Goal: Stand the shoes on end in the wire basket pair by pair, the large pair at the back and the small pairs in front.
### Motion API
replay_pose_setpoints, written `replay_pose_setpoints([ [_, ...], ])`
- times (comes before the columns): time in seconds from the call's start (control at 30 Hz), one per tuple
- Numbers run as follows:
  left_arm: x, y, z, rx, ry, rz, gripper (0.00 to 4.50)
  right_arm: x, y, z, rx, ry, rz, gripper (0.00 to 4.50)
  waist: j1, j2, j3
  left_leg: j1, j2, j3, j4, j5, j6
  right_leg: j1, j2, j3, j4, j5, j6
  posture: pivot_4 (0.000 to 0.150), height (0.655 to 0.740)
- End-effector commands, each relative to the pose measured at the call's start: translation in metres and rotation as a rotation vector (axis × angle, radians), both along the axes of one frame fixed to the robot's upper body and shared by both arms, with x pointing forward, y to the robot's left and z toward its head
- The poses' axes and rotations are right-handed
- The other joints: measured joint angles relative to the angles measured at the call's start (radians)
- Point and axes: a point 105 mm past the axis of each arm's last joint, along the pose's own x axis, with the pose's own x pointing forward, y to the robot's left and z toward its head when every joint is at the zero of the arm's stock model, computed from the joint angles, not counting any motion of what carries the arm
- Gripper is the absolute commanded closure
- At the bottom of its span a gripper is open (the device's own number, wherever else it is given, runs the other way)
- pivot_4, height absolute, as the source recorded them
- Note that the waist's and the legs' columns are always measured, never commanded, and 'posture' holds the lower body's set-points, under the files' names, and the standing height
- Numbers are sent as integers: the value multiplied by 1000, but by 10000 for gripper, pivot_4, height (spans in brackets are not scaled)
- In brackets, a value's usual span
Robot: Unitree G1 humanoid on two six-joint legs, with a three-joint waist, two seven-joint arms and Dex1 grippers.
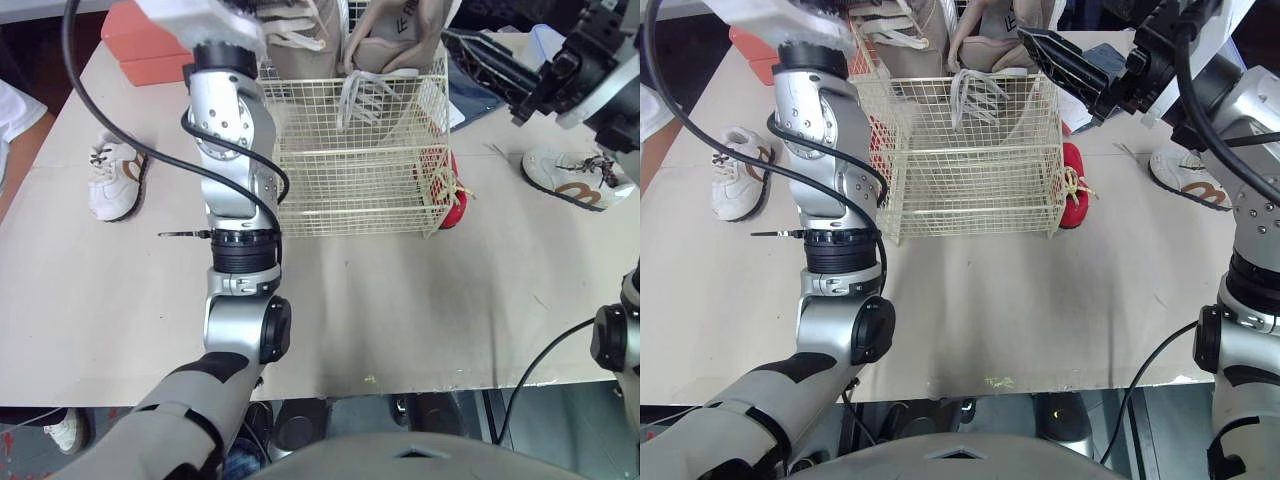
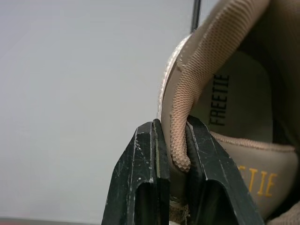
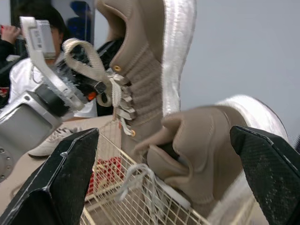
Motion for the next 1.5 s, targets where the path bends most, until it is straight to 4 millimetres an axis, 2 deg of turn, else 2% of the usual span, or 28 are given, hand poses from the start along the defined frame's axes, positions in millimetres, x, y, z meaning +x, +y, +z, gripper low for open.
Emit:
replay_pose_setpoints([
  [0.03, -10, 1, -3, 28, -10, 66, 43129, -9, -6, 12, 7, -74, -22, 691, 0, 0, 0, 0, 0, 0, 0, 0, 0, 0, 0, 0, 0, 0, 0, 1500, 7400],
  [0.13, -13, -2, -14, 49, 23, 73, 43129, -8, -7, 12, 9, -70, -26, 691, 0, 0, 0, 1, 0, 0, 0, 0, 0, 0, 0, 0, 0, 0, 0, 1500, 7400],
  [0.33, -3, 3, -39, 26, 163, 97, 43129, -7, -6, 10, 8, -64, -19, 691, 3, 0, 0, 0, 0, 0, 0, 0, 0, 0, 0, 0, 0, 0, 0, 1500, 7400],
  [0.53, 11, -10, -66, 89, 308, 34, 43129, -7, -4, 9, 5, -63, -15, 691, 8, 0, -1, 1, 0, 0, 0, 0, 0, 1, 0, 0, 0, 0, 0, 1500, 7400],
  [0.57, 12, -10, -71, 88, 332, 28, 35261, -7, -4, 8, 2, -62, -15, 0, 9, 0, -1, 1, 0, 0, 0, 0, 0, 1, 0, 0, 0, 0, 0, 1500, 7400],
  [0.63, 13, -8, -80, 91, 372, 27, 31418, -7, -5, 7, -5, -58, -18, 0, 13, 0, -1, 1, 0, 0, 0, 0, 0, 1, 0, -1, 0, 0, 0, 1500, 7400],
  [0.67, 14, -7, -82, 92, 381, 26, 25924, -7, -5, 7, -7, -58, -19, 0, 17, 0, -1, 1, 0, 0, 1, 0, 0, 2, 0, 0, 0, 0, 0, 1500, 7400],
  [0.77, 12, -5, -86, 90, 399, 5, 12793, -8, -6, 5, -19, -54, -17, 0, 24, 1, -1, 2, 0, -1, 1, 0, 0, 2, 0, -1, 1, 0, 0, 1500, 7400],
  [0.8, 12, -4, -86, 91, 401, 3, 9899, -9, -6, 4, -21, -53, -15, 0, 25, 1, -1, 2, 0, -1, 1, 0, 0, 2, 0, -1, 1, 0, 0, 1500, 7400],
  [0.87, 8, -4, -83, 108, 379, -4, 433, -9, -6, 4, -20, -51, -14, 0, 27, 1, -1, 2, 0, -1, 1, 0, 0, 2, 0, -1, 1, 0, 0, 1500, 7400],
  [0.97, -3, -8, -72, 113, 306, -97, 433, -9, -8, 2, -20, -42, -23, 0, 27, 1, -1, 1, 0, -1, 1, 0, 0, 2, 0, -1, 0, 0, 0, 1500, 7400],
  [1.03, -15, -7, -59, 194, 236, -117, 433, -6, -18, -4, -29, -21, -53, 0, 27, 1, -1, 1, 0, -1, 1, 0, 0, 2, 0, -1, 0, 0, 0, 1500, 7400],
  [1.1, -28, -8, -42, 314, 150, -145, 433, -1, -33, -15, -56, 19, -101, 0, 27, 0, -1, 1, 0, -1, 1, 0, 0, 2, 0, -2, -1, 0, 0, 1500, 7400],
  [1.27, -47, -14, -14, 475, 55, -344, 433, 11, -70, -34, -80, 76, -229, 0, 26, 1, -1, 1, 0, -1, 0, 0, 0, 2, 0, -1, -1, 0, 0, 1500, 7400],
  [1.33, -53, -15, -7, 512, 70, -452, 433, 18, -91, -51, -105, 131, -302, 0, 25, 1, -1, 1, 0, -1, 0, 0, 0, 2, 1, -1, -1, 0, 0, 1500, 7400],
  [1.37, -58, -17, -8, 553, 93, -515, 433, 19, -99, -67, -140, 177, -327, 0, 25, 1, -1, 1, 0, -1, 0, 0, 0, 3, 1, -2, -1, 0, 0, 1500, 7400],
  [1.5, -74, -22, -18, 724, 207, -697, 433, 18, -110, -115, -212, 294, -358, 0, 19, 1, -1, 2, 0, -1, 0, 0, 0, 3, 3, -2, -2, 0, 0, 1500, 7400],
])
